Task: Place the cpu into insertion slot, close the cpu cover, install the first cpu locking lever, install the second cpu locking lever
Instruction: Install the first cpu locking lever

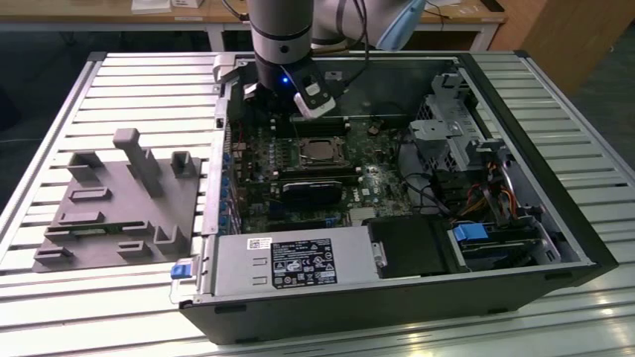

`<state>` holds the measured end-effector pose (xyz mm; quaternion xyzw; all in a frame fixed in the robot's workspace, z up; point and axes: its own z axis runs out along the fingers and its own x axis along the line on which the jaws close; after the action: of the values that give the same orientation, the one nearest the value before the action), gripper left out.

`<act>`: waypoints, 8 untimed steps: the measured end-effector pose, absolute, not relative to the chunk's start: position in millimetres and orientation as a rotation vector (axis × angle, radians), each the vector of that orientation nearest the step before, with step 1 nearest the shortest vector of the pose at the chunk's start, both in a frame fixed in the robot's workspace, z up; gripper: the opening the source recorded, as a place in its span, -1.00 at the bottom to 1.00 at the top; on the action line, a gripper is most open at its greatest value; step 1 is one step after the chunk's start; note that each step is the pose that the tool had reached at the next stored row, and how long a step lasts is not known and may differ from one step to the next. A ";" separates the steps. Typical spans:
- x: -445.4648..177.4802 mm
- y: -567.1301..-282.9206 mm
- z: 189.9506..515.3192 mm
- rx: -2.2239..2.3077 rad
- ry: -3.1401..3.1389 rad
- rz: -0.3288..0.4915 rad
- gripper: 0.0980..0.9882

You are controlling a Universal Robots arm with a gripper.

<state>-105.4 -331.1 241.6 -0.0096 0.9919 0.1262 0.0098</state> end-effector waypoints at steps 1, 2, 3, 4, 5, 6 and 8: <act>-105.4 -331.2 241.6 -0.030 3.096 0.403 -0.99; -105.3 -331.2 241.5 -0.030 3.094 0.417 -0.99; -105.4 -331.1 241.5 -0.030 3.092 0.427 -0.99; -105.4 -331.1 241.5 -0.030 3.092 0.432 -0.99; -105.3 -331.1 241.4 -0.029 3.091 0.435 -0.99; -104.7 -331.0 241.3 -0.030 3.091 0.436 -0.99; -101.1 -331.1 241.2 -0.029 3.092 0.436 -0.99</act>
<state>-101.1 -331.1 241.2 -0.0094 0.9901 0.1396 0.0093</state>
